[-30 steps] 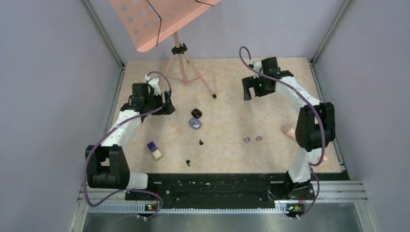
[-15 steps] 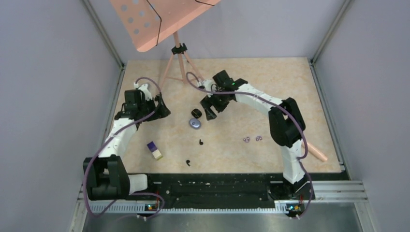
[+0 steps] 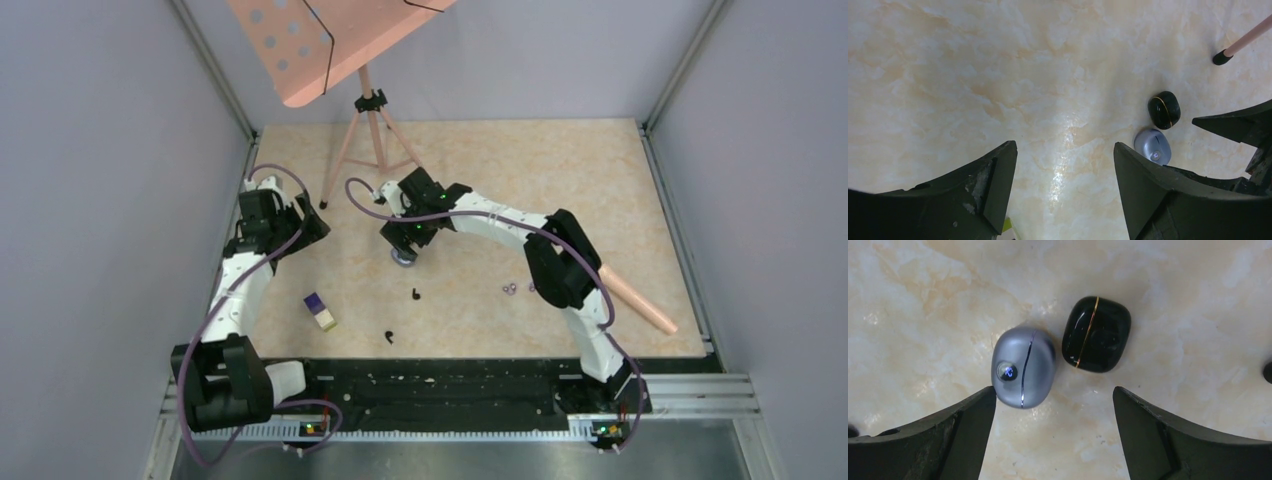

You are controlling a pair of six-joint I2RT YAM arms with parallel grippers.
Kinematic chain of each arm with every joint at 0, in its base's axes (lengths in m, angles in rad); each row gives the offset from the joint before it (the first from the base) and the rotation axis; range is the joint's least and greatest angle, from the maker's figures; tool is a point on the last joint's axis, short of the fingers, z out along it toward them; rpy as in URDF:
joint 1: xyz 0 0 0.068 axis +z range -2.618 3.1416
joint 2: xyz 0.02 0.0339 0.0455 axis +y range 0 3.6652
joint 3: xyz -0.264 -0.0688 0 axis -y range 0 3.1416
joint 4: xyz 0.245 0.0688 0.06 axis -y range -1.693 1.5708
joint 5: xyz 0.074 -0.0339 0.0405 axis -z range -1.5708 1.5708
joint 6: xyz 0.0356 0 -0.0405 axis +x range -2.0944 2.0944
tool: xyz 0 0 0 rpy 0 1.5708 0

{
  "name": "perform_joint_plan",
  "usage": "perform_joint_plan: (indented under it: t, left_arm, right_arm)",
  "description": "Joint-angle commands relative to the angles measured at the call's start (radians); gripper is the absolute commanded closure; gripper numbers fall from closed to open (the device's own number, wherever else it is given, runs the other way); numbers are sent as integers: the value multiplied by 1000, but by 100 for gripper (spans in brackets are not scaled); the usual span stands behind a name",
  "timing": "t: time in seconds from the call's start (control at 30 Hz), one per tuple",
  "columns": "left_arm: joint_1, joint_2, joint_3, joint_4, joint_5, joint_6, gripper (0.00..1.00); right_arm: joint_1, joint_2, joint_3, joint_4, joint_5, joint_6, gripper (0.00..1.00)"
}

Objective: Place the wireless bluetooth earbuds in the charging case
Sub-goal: Pick up the charging case at the center of the board.

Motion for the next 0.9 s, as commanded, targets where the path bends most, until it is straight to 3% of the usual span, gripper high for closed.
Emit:
perform_joint_plan:
  t: [0.0, 0.5, 0.7, 0.87]
  left_arm:
    - [9, -18, -7, 17, -27, -25, 24]
    - [9, 29, 10, 27, -13, -44, 26]
    - [10, 40, 9, 31, -8, -47, 26]
    - [9, 52, 17, 28, 2, -46, 27]
  right_arm:
    - [30, 45, 82, 52, 114, 59, 15]
    - [43, 56, 81, 40, 57, 64, 20]
    - [44, 21, 69, 38, -62, -35, 17]
    - [49, 33, 68, 19, -92, -113, 21]
